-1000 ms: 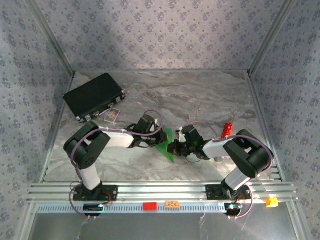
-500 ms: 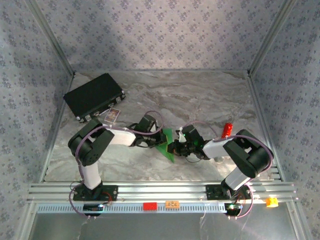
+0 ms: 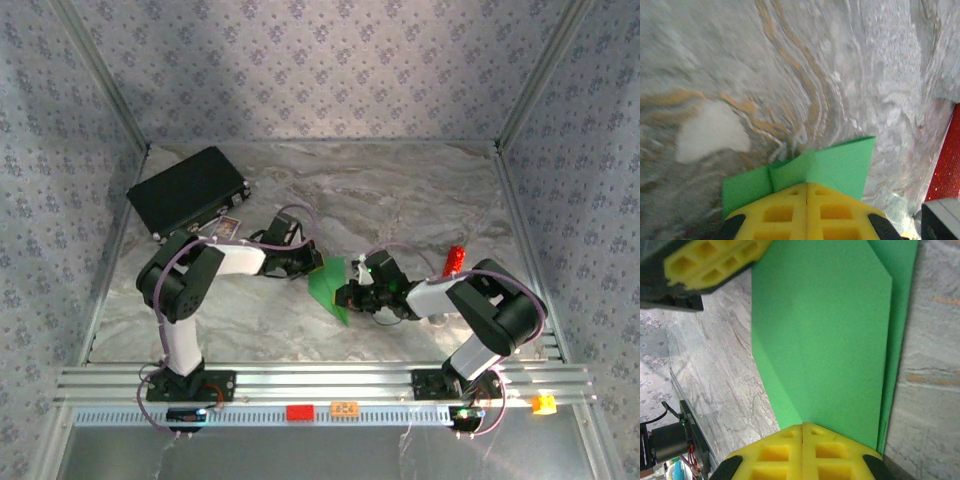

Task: Fold a paper plane with a square sheet of paper (pick it up from the middle)
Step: Fourth fold the wing at the center of the table.

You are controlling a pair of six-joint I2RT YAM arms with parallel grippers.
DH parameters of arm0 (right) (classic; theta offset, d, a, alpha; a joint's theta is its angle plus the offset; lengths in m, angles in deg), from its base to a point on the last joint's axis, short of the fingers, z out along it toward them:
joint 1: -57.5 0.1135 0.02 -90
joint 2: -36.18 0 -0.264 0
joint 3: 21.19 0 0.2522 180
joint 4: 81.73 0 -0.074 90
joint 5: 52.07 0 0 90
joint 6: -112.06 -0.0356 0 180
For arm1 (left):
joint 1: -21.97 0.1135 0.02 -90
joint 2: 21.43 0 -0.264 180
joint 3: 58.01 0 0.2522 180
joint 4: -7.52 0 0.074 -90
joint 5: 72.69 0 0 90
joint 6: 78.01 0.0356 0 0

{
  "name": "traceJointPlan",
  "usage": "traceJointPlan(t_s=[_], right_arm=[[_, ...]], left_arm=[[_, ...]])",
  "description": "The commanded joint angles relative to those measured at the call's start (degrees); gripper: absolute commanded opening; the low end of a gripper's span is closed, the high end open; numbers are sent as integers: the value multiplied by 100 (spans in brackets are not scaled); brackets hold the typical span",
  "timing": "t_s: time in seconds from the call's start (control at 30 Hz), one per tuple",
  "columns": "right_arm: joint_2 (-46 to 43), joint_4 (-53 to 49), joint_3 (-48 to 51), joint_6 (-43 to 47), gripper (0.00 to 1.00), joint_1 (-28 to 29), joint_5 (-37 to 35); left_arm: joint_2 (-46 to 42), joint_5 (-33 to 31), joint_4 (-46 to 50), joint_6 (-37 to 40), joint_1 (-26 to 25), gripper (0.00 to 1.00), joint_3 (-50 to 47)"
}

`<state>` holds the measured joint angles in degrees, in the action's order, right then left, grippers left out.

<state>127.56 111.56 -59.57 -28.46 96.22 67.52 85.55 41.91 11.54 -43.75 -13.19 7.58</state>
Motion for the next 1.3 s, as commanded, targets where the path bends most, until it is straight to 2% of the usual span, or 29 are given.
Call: traceJointPlan(t_s=[0.0,0.27,0.67,0.9,1.0,1.27], right_arm=[[161,-1059,322,196,0,-46,-90],[148,-1215,307,428,0,-158,107],[136,-1313,256,515,0,-308,181],[114,-1315,265,493,0,-314,158],[83,-1316,262,477,0,-318,157],[-235,-1462,33,384,0,-264,231]], left_arm=[[129,-361,296,212,247,0,191],[-68,-336,598,298,293,0,453],[-977,-473,394,362,-25,4,-170],[-502,282,-121,304,-357,4,-104],[-303,215,-229,210,-401,4,-121],[49,-39,431,300,-348,1,59]])
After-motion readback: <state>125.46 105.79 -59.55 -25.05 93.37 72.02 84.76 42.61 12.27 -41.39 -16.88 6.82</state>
